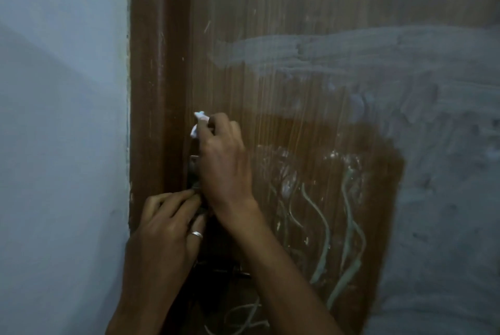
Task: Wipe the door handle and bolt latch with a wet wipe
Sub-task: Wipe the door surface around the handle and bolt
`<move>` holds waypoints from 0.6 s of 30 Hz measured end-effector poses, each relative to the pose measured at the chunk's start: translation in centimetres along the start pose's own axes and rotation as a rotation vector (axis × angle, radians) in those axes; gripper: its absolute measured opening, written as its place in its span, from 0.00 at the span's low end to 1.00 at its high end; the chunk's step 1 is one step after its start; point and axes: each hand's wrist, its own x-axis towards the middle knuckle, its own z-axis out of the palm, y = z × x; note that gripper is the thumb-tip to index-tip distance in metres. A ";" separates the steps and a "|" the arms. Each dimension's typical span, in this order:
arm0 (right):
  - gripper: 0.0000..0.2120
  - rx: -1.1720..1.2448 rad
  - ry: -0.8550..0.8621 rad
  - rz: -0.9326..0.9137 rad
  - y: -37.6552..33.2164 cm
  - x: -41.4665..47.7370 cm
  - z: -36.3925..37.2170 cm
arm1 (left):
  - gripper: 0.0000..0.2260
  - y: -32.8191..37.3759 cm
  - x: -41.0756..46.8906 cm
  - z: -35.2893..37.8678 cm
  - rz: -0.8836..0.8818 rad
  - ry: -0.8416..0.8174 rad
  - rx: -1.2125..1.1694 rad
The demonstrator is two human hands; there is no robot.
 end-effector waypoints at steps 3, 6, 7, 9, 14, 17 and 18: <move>0.13 -0.013 0.068 0.102 4.1 -2.1 -2.9 | 0.15 0.4 0.0 -0.2 -0.022 -0.006 -0.023; 0.13 -0.053 0.220 0.283 11.0 -5.5 -7.0 | 0.17 0.6 0.0 -0.2 -0.025 -0.029 -0.032; 0.14 -0.087 0.279 0.349 13.0 -6.4 -8.2 | 0.17 0.5 0.0 -0.2 -0.027 -0.032 -0.031; 0.12 -0.118 0.395 0.482 15.4 -7.3 -9.5 | 0.17 0.5 0.0 -0.1 -0.032 -0.024 -0.042; 0.10 -0.025 0.290 0.418 11.5 -6.1 -6.7 | 0.14 0.4 -0.1 0.2 -0.040 -0.016 -0.062; 0.09 0.066 0.070 0.213 6.5 -4.0 -4.2 | 0.14 0.2 -0.1 0.3 -0.033 -0.012 -0.058; 0.09 0.071 0.014 0.142 5.2 -3.4 -3.6 | 0.15 0.2 -0.1 0.4 -0.029 -0.005 -0.054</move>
